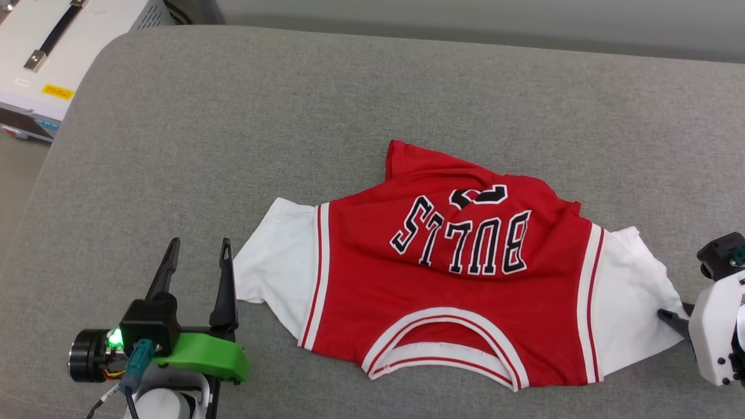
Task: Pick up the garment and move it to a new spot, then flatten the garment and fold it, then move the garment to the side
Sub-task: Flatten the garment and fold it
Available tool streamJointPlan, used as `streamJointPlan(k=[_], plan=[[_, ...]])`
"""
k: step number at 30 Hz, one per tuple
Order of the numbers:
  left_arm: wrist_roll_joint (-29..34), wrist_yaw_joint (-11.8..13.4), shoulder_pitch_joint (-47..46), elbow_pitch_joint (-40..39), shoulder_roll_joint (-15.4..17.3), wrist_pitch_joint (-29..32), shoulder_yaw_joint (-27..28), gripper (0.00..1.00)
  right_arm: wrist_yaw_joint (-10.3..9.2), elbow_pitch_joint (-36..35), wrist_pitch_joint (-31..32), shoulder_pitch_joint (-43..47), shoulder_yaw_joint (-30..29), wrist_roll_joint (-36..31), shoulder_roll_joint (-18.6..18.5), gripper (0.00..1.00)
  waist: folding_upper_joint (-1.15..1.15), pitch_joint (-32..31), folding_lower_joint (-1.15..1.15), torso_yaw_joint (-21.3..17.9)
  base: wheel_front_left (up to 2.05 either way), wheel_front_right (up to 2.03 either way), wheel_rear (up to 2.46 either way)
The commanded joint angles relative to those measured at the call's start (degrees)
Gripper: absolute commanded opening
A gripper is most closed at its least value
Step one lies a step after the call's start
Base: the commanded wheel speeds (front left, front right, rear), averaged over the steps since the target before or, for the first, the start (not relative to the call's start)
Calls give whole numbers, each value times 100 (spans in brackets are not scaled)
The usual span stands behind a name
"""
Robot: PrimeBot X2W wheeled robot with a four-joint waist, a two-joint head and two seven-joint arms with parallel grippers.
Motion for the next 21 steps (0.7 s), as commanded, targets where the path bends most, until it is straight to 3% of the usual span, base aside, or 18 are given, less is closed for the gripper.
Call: streamJointPlan(k=[1, 5, 11, 17, 21], plan=[[67, -95, -158, 56, 7, -32, 53, 100, 2, 104, -249, 19, 90, 96, 228, 0, 0, -152, 0, -70, 0, 0, 0], [95, -358, -366, 274, 167, -32, 126, 100, 2, -11, -852, 48, -145, 205, 37, 0, 0, -379, 0, -126, 0, 0, 0], [25, -866, -891, 552, 557, 254, 60, 100, 2, -305, -1268, 440, -537, 389, -286, 0, 0, -618, 0, -199, 0, 0, 0], [-327, -1432, -1517, 595, 964, 1360, -145, 100, 2, -535, -1386, 861, -925, 383, -341, 0, 0, -703, 0, -317, 0, 0, 0], [-842, -1605, -1947, 547, 1210, 2483, -482, 100, 2, -646, -1336, 1019, -1075, 292, -292, 0, 0, -711, 0, -386, 0, 0, 0]])
